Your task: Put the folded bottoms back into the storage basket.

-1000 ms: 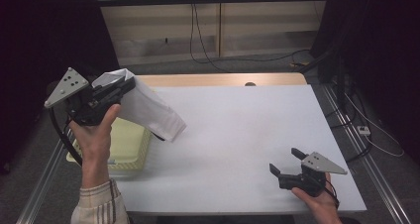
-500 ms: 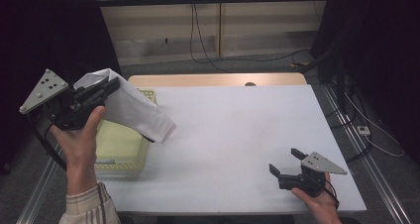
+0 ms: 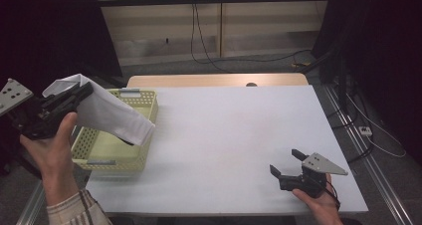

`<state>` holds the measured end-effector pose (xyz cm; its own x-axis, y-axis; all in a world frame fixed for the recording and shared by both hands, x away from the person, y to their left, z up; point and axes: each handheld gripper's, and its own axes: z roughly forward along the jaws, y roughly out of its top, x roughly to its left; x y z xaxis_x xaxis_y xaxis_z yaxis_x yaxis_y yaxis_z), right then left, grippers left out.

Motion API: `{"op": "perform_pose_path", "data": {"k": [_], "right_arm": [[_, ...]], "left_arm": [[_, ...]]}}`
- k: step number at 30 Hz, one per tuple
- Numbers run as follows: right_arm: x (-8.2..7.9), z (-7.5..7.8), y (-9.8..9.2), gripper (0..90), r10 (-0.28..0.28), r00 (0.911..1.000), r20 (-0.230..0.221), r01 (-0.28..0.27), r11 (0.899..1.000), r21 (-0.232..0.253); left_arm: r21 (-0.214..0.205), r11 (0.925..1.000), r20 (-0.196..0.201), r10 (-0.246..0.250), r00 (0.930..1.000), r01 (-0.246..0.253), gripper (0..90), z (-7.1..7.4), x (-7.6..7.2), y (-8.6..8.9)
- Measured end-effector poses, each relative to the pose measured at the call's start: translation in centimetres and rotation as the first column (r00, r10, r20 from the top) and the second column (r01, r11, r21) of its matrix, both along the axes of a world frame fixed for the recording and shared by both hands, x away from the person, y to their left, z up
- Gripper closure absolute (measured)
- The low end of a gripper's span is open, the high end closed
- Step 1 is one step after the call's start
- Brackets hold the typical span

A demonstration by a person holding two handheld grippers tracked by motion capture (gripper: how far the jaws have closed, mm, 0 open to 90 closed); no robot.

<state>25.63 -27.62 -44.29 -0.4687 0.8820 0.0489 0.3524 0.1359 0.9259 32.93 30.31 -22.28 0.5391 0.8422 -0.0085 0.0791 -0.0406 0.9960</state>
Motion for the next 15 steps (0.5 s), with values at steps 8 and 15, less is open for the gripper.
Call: {"op": "perform_pose_path", "data": {"k": [8, 15], "right_arm": [[0.0, 0.0, 0.0, 5.9, -0.001, 1.0000, -0.002, 0.001, 1.000, 0.001], [0.0, 0.0, 0.0, 5.9, 0.002, 1.0000, -0.001, -0.002, 1.000, 0.000]], "left_arm": [[0.030, 0.9988, -0.085, 0.042, 0.9955, -0.040, 85.4, -0.9, 0.9, 2.0], [0.063, 0.9962, -0.149, 0.069, 0.9864, -0.060, 85.4, -2.0, 2.0, 2.7]]}}
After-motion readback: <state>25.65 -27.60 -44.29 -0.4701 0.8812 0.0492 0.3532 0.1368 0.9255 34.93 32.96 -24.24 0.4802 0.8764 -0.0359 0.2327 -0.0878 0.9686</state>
